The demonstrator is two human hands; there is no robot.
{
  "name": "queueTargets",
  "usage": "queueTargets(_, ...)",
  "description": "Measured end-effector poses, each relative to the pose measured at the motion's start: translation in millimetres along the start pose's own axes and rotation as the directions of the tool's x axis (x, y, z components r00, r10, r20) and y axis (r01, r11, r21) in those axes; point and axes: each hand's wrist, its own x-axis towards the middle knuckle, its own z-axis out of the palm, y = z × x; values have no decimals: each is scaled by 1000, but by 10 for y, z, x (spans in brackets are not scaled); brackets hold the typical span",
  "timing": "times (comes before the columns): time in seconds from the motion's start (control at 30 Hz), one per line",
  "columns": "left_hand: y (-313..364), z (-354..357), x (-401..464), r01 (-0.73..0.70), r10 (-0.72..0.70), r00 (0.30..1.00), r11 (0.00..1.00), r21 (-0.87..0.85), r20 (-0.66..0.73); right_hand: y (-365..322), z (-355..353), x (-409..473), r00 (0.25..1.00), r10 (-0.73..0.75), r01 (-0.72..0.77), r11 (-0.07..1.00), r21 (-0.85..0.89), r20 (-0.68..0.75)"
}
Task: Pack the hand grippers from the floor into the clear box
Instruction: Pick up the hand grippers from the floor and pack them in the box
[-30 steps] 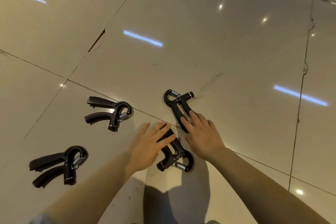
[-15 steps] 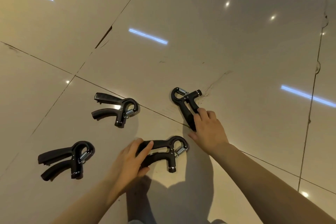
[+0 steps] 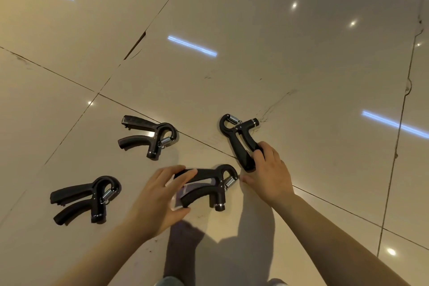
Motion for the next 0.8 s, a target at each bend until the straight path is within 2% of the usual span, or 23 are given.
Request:
queueTargets(0.17,334,-243,133,9,-24,983,997,-79,-184,5,69,-53,999,31,-30,999,30,-18)
queueTargets(0.37,438,-188,298,-52,58,986,998,45,-154,-75,-22,27,997,71,-71,998,1,-26)
queueTargets(0.5,443,-146,325,-9,13,981,1000,20,-192,-140,-353,-33,991,134,-124,961,247,-25)
queueTargets(0.63,376,-114,300,50,-39,971,998,41,-238,-209,-931,-185,965,167,-60,890,451,-203)
queueTargets(0.7,355,-89,277,63,-53,970,997,36,-239,-205,-1155,-293,963,120,-12,912,409,-241)
queueTargets(0.8,359,-51,252,60,-53,967,998,18,-250,-122,-1171,-494,972,96,-27,952,306,-213)
